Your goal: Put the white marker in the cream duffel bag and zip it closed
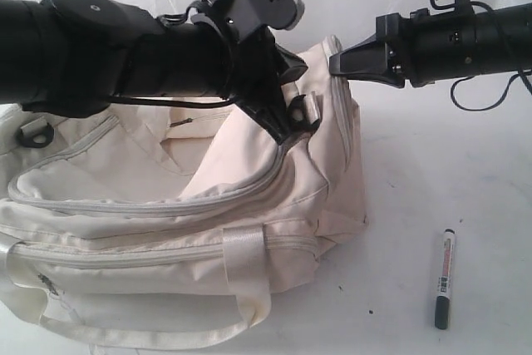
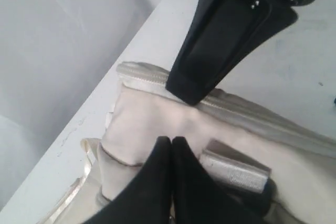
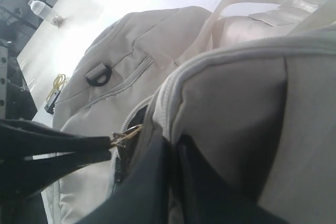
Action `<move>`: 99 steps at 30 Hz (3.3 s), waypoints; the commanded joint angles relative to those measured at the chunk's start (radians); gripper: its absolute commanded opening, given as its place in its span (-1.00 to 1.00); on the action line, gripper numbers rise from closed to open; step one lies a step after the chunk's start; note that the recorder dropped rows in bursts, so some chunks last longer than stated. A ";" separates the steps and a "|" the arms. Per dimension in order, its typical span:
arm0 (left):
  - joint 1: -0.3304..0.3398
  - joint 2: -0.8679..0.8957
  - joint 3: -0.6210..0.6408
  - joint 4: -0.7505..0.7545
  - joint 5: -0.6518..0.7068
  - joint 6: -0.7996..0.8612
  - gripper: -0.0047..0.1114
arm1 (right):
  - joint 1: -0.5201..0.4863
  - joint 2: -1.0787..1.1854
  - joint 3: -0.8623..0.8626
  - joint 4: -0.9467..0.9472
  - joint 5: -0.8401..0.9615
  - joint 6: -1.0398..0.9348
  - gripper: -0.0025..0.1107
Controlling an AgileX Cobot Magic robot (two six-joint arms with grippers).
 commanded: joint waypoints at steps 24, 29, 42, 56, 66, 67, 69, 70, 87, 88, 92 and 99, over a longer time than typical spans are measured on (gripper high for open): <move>-0.001 -0.264 0.280 -0.063 0.256 -0.069 -0.92 | -0.011 -0.015 0.001 0.051 -0.025 -0.020 -0.96; -0.001 -0.283 0.321 -0.063 0.269 -0.099 -0.92 | -0.011 -0.015 0.001 0.051 -0.027 -0.020 -0.96; -0.001 -0.272 0.287 0.085 0.225 -0.018 -0.06 | -0.011 -0.015 0.001 0.051 -0.030 -0.029 -0.96; -0.103 -0.109 0.215 0.126 -0.018 0.249 -0.06 | -0.011 -0.015 0.001 0.047 -0.035 -0.042 -0.96; -0.103 -0.040 0.215 0.129 -0.115 0.298 -0.09 | -0.011 -0.005 0.001 0.049 -0.027 -0.046 -0.96; -0.103 -0.040 0.215 0.129 -0.121 0.298 -0.12 | -0.011 -0.005 0.001 0.051 -0.027 -0.046 -0.96; -0.103 -0.040 0.215 0.129 -0.143 0.298 -0.24 | -0.011 -0.005 0.001 0.053 -0.027 -0.046 -0.96; -0.103 -0.040 0.215 0.129 -0.160 0.298 -0.33 | -0.011 -0.005 0.001 0.053 -0.027 -0.046 -0.96; -0.103 -0.040 0.215 0.120 -0.243 0.351 -0.92 | -0.011 -0.005 0.001 0.079 -0.023 -0.056 -0.96; -0.103 -0.040 0.215 0.118 -0.243 0.351 -0.92 | -0.011 -0.005 0.001 0.079 -0.023 -0.056 -0.96; -0.122 -0.054 0.215 0.071 -0.246 0.351 -0.92 | -0.011 -0.005 0.001 0.079 -0.023 -0.053 -0.96; -0.164 -0.104 0.215 -0.159 -0.252 0.437 -0.92 | -0.011 -0.005 0.001 0.084 -0.025 -0.053 -0.96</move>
